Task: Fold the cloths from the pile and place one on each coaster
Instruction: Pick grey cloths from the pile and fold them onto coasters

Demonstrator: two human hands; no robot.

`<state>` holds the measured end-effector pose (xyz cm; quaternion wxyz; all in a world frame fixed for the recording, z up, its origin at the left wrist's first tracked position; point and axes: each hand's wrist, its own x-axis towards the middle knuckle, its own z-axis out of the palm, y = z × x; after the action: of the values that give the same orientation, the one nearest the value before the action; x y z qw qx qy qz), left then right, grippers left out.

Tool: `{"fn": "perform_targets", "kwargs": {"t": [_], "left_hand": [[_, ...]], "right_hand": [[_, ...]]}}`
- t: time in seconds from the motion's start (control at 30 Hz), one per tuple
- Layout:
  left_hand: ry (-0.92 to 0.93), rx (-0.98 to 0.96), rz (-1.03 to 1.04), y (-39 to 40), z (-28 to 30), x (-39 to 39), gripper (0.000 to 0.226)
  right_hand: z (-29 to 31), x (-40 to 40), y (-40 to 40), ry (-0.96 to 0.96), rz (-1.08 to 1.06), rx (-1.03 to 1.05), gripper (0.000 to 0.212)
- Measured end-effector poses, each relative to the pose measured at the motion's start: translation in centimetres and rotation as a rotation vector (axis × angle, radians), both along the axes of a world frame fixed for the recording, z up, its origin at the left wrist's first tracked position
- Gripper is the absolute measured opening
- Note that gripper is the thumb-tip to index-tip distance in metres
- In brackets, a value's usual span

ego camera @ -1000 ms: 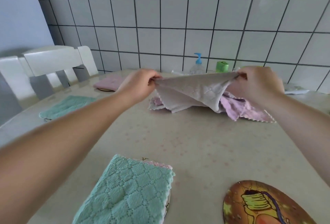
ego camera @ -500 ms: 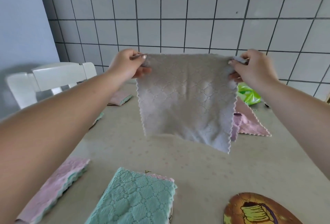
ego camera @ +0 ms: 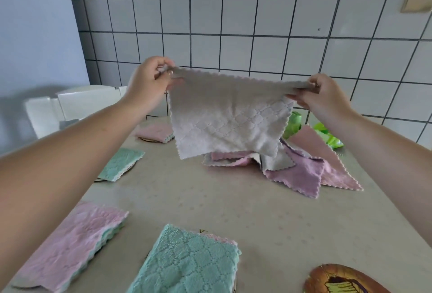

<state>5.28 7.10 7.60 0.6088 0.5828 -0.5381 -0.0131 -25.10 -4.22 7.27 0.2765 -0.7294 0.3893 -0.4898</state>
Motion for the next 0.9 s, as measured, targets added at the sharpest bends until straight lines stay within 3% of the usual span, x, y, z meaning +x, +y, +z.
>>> {"fn": "perform_targets", "kwargs": {"t": [0.1, 0.2, 0.3, 0.4, 0.63, 0.9], "left_hand": [[-0.192, 0.026, 0.115, 2.0, -1.9, 0.3, 0.013], [-0.342, 0.111, 0.178, 4.7, -5.4, 0.9, 0.01], [-0.333, 0.262, 0.047, 6.9, -9.5, 1.4, 0.019], [-0.337, 0.426, -0.032, 8.8, -12.7, 0.9, 0.008], [-0.218, 0.561, -0.105, 9.5, -16.4, 0.8, 0.012], [-0.135, 0.692, -0.064, 6.7, -17.8, 1.8, 0.02]], "right_hand": [[-2.1, -0.7, 1.5, -0.01, 0.053, 0.023, 0.016], [-5.7, -2.0, 2.7, 0.122, 0.056, 0.058, 0.009], [-9.5, -3.3, 4.1, 0.33, -0.012, 0.034, 0.02], [-12.9, -4.2, 6.2, 0.433, 0.057, 0.117, 0.027], [-17.6, -4.9, 7.3, 0.405, 0.139, 0.377, 0.024], [-17.7, -3.6, 5.6, 0.448, 0.084, 0.403, 0.025]]}}
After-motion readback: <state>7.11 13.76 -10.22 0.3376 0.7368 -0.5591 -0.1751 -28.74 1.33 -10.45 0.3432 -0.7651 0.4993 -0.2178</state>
